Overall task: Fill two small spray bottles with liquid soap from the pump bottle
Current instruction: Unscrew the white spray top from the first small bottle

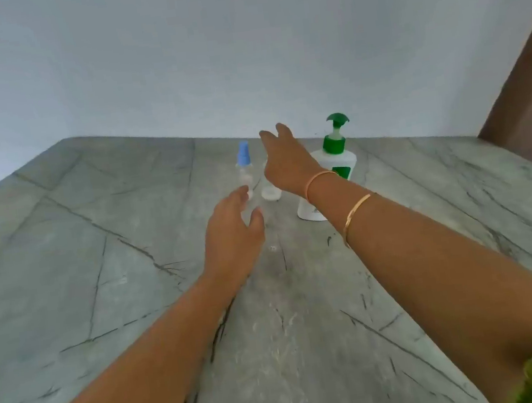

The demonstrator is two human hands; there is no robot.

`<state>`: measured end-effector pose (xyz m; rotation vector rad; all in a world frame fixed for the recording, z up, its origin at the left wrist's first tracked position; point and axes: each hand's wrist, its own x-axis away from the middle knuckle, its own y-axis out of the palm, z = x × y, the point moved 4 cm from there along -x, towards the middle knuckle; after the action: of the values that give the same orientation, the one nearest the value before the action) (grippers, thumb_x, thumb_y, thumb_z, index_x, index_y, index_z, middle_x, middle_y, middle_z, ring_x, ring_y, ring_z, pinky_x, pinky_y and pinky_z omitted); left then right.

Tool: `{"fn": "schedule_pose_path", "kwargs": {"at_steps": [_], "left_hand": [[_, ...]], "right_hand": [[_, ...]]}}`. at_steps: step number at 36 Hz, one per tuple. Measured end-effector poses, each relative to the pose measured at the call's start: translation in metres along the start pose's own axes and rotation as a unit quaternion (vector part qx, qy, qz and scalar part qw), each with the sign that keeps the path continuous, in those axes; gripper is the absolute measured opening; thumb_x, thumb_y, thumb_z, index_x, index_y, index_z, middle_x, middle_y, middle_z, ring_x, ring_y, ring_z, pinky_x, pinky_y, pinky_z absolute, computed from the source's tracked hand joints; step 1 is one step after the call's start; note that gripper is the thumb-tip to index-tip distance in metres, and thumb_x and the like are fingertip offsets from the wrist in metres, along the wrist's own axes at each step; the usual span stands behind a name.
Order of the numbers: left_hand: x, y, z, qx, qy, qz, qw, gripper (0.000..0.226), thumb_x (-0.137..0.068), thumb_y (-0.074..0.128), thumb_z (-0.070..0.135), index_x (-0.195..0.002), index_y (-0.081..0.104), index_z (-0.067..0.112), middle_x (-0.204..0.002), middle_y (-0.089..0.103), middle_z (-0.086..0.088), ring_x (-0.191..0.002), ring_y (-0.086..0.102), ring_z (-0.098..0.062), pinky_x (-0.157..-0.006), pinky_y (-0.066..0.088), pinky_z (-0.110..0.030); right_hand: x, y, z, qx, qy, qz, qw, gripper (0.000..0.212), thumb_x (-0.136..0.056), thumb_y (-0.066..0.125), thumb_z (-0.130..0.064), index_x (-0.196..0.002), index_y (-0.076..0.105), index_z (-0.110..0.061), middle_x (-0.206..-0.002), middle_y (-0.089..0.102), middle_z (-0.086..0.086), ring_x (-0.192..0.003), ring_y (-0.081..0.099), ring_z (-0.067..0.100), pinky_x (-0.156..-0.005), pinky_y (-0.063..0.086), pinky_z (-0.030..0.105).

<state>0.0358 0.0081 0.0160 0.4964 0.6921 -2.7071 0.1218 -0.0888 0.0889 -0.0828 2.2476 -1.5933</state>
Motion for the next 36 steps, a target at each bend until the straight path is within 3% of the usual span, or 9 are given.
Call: {"fn": "schedule_pose_path", "kwargs": {"at_steps": [3,6,16,21,24,30,34,36], "left_hand": [[-0.001,0.0,-0.003,-0.008,0.007,0.014,1.0,0.044,-0.091,0.054,0.017,-0.134,0.046,0.016,-0.131,0.054,0.0,-0.118,0.051,-0.011,-0.1,0.04,-0.026],[0.002,0.001,-0.004,-0.013,0.018,0.018,1.0,0.043,-0.091,0.054,0.017,-0.134,0.046,0.016,-0.13,0.054,0.0,-0.117,0.051,-0.01,-0.098,0.04,-0.023],[0.002,0.002,-0.006,-0.047,0.06,0.021,0.997,0.053,-0.089,0.059,0.022,-0.138,0.039,0.018,-0.135,0.046,0.0,-0.121,0.047,-0.011,-0.094,0.036,-0.018],[0.009,0.005,-0.002,-0.041,0.049,-0.007,0.998,0.065,-0.083,0.066,0.036,-0.139,0.035,0.022,-0.138,0.043,0.004,-0.124,0.043,-0.008,-0.093,0.033,-0.018],[0.012,0.009,-0.001,-0.049,0.052,-0.032,0.997,0.071,-0.079,0.069,0.04,-0.139,0.035,0.025,-0.138,0.044,0.006,-0.123,0.043,-0.009,-0.095,0.033,-0.019],[0.014,0.01,0.001,-0.052,0.039,-0.075,0.995,0.063,-0.074,0.072,0.045,-0.128,0.048,0.023,-0.117,0.06,0.012,-0.1,0.054,-0.003,-0.087,0.043,-0.021],[0.015,0.012,0.003,-0.069,0.04,-0.087,0.993,0.061,-0.072,0.072,0.05,-0.124,0.051,0.024,-0.111,0.061,0.015,-0.091,0.054,-0.001,-0.08,0.041,-0.017],[0.015,0.013,0.004,-0.069,0.042,-0.088,0.993,0.061,-0.071,0.071,0.051,-0.122,0.051,0.025,-0.108,0.06,0.017,-0.091,0.054,-0.001,-0.079,0.04,-0.016]], "right_hand": [[-0.009,0.007,0.0,0.01,0.018,0.009,1.0,0.041,-0.089,0.041,-0.001,-0.129,0.036,-0.004,-0.134,0.03,0.017,-0.108,0.049,0.033,-0.076,0.036,0.029],[-0.012,0.015,0.001,0.021,0.035,0.008,0.999,0.03,-0.092,0.042,-0.004,-0.122,0.041,-0.003,-0.128,0.034,0.016,-0.096,0.055,0.032,-0.07,0.034,0.029],[0.014,-0.003,-0.007,0.059,-0.043,0.059,0.996,0.026,-0.092,0.045,-0.004,-0.116,0.054,-0.01,-0.117,0.046,0.011,-0.094,0.055,0.028,-0.077,0.04,0.027],[0.045,-0.024,-0.005,0.02,-0.078,0.056,0.995,0.018,-0.091,0.05,-0.009,-0.105,0.061,-0.014,-0.099,0.046,0.002,-0.088,0.049,0.017,-0.071,0.031,0.021],[0.064,-0.036,-0.003,-0.019,-0.08,0.04,0.996,0.017,-0.089,0.053,-0.01,-0.1,0.064,-0.017,-0.099,0.05,0.0,-0.089,0.051,0.014,-0.071,0.032,0.019],[0.091,-0.04,0.004,-0.131,-0.077,0.033,0.988,0.022,-0.087,0.056,-0.007,-0.104,0.063,-0.019,-0.107,0.061,-0.001,-0.092,0.06,0.015,-0.071,0.042,0.014],[0.096,-0.033,0.011,-0.174,-0.042,0.055,0.982,0.035,-0.087,0.063,-0.029,-0.119,0.052,-0.021,-0.098,0.058,-0.003,-0.085,0.06,0.011,-0.069,0.042,0.01],[0.095,-0.028,0.015,-0.163,-0.02,0.068,0.984,0.037,-0.084,0.063,-0.042,-0.111,0.051,-0.019,-0.088,0.057,-0.005,-0.075,0.056,0.007,-0.062,0.04,0.009]]}}
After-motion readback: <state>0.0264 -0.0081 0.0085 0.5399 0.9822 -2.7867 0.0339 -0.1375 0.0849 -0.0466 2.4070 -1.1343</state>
